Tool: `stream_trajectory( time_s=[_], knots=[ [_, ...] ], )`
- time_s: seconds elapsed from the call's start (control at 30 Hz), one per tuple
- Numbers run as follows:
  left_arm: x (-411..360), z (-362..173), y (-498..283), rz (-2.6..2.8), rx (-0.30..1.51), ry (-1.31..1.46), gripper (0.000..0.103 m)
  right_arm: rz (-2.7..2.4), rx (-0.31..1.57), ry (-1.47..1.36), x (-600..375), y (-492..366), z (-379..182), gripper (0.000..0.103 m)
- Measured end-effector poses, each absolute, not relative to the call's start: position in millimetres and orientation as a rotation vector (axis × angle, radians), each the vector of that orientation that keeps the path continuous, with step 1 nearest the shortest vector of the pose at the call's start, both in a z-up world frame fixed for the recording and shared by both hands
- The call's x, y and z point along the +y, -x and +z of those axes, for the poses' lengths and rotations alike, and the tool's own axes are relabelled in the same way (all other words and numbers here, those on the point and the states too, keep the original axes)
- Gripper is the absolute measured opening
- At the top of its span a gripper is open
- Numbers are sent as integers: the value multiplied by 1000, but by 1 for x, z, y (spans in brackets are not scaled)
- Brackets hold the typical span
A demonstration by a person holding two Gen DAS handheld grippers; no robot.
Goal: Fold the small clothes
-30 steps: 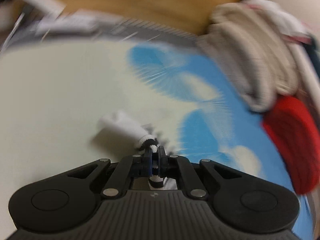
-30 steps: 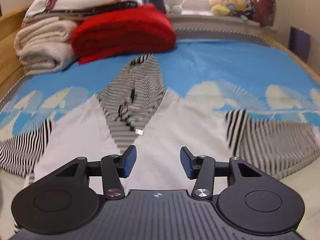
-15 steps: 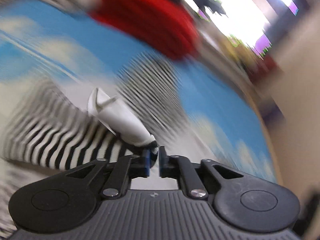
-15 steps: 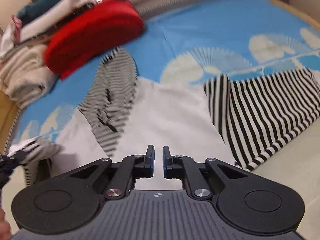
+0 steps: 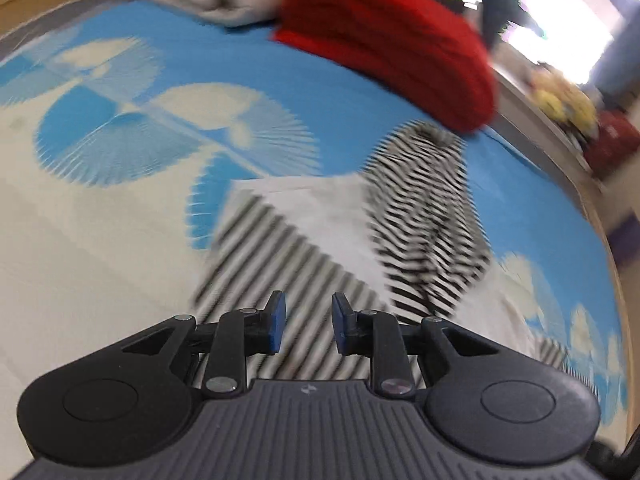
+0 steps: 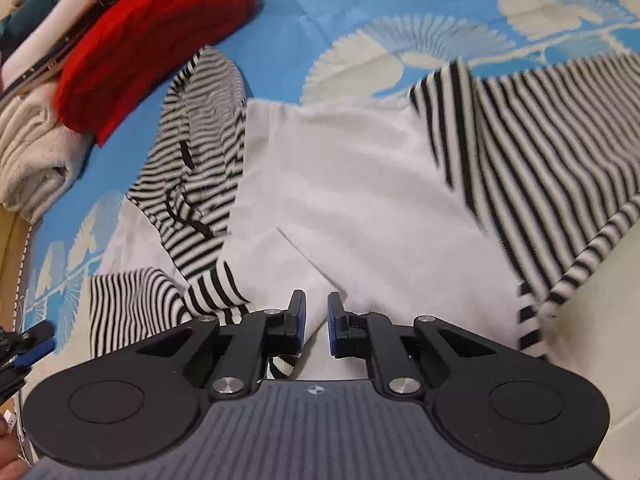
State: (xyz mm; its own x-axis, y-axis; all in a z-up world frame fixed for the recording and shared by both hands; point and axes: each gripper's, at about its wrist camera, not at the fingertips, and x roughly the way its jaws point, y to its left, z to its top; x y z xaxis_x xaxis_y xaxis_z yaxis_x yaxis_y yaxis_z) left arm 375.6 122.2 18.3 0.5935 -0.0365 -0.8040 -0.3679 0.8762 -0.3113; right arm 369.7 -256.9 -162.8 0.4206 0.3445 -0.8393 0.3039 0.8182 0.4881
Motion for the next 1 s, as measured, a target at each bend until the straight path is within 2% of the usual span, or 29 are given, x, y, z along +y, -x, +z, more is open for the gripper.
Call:
stream_trajectory(
  time_s=[0.1,0.2,0.23,0.33,0.37,0.43,0.6,0.77,0.87,0.93,1.0],
  knots=[
    [144,16,-375,231,933,550,26,-4,1197,-697,-252,-375,-179,12],
    [153,22,-376,227,925,546,26,-37,1219,-746,-248,-380,-191,21],
    [157,24,-375,229,918,549,26,-38,1216,-766,-247,-380,-194,27],
    [165,25,-374,234,911,567,26,-53,1198,-774,-244,-381,-194,29],
    [166,25,-373,237,913,571,26,-49,1190,-768,-242,-382,-193,27],
    [169,26,-373,240,915,564,26,-38,1156,-748,-239,-383,-188,12],
    [169,23,-376,233,952,497,26,6,1008,-615,-233,-379,-152,11],
    [160,10,-377,212,1008,453,26,-150,707,-611,-253,-327,-106,11],
    [147,-1,-379,188,1056,400,26,-276,861,-588,-262,-322,-134,15],
    [138,-7,-380,165,1084,374,26,-331,1017,-671,-278,-326,-165,16],
    [129,-12,-380,138,1100,360,26,-336,1090,-784,-291,-327,-185,16]
  ],
)
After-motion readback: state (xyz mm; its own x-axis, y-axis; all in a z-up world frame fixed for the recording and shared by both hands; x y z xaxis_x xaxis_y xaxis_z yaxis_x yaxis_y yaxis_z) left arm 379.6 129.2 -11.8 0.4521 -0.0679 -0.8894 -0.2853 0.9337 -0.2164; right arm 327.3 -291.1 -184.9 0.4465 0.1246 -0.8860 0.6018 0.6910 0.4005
